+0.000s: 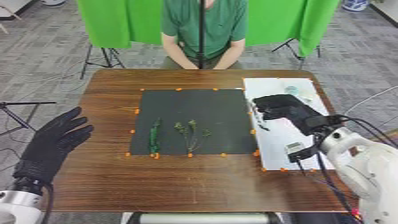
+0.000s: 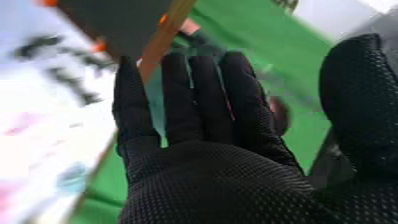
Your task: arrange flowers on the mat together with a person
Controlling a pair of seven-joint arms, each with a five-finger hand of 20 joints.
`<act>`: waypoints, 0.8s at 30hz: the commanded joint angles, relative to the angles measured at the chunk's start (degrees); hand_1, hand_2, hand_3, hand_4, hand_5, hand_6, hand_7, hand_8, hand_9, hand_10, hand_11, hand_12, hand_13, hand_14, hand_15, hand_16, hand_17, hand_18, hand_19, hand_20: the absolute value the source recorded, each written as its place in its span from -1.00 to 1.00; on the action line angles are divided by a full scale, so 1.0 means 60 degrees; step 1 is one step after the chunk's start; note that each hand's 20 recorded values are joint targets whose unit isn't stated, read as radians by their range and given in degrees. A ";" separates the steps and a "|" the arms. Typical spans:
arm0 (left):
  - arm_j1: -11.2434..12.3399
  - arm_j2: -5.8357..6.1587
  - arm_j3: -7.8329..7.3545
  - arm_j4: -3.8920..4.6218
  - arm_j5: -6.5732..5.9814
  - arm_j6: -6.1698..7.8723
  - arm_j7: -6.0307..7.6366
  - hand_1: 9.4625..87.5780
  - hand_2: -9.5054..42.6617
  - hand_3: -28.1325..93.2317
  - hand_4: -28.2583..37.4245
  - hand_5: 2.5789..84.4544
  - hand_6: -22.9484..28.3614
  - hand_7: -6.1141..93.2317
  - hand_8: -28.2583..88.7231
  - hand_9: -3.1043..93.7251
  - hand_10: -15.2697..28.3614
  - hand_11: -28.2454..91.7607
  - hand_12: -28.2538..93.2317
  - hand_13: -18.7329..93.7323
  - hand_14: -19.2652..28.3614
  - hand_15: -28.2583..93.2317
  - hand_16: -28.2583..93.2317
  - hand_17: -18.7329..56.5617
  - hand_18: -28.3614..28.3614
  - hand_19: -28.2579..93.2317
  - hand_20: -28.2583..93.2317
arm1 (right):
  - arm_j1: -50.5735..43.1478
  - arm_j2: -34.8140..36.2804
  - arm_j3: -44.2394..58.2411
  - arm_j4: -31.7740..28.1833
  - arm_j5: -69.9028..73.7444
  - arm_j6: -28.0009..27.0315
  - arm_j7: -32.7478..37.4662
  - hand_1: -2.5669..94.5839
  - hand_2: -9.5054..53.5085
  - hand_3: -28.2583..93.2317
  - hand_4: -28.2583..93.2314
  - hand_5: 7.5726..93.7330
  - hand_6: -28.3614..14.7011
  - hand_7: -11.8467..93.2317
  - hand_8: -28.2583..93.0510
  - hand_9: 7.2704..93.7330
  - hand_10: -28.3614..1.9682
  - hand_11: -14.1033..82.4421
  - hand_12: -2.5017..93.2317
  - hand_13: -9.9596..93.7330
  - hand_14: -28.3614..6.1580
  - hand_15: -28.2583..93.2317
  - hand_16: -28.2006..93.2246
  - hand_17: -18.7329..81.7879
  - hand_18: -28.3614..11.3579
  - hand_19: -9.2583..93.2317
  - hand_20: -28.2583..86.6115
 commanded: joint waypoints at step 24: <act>0.0058 -0.0233 0.0158 0.0127 0.0060 -0.0180 -0.0096 -0.45 -0.74 0.59 -0.81 -0.24 0.10 -0.49 -0.68 -0.32 0.27 -0.16 -0.23 -0.20 0.47 0.07 -0.54 -0.64 0.78 0.27 -0.40 | -0.4008 -0.1828 0.1560 -0.1239 0.2932 0.3063 -0.1827 -0.52 -0.88 0.80 -0.93 -0.36 0.11 -0.50 -0.67 -0.33 0.04 -0.62 -0.42 -0.22 -0.01 -0.44 0.09 -0.38 -0.52 -0.21 -0.08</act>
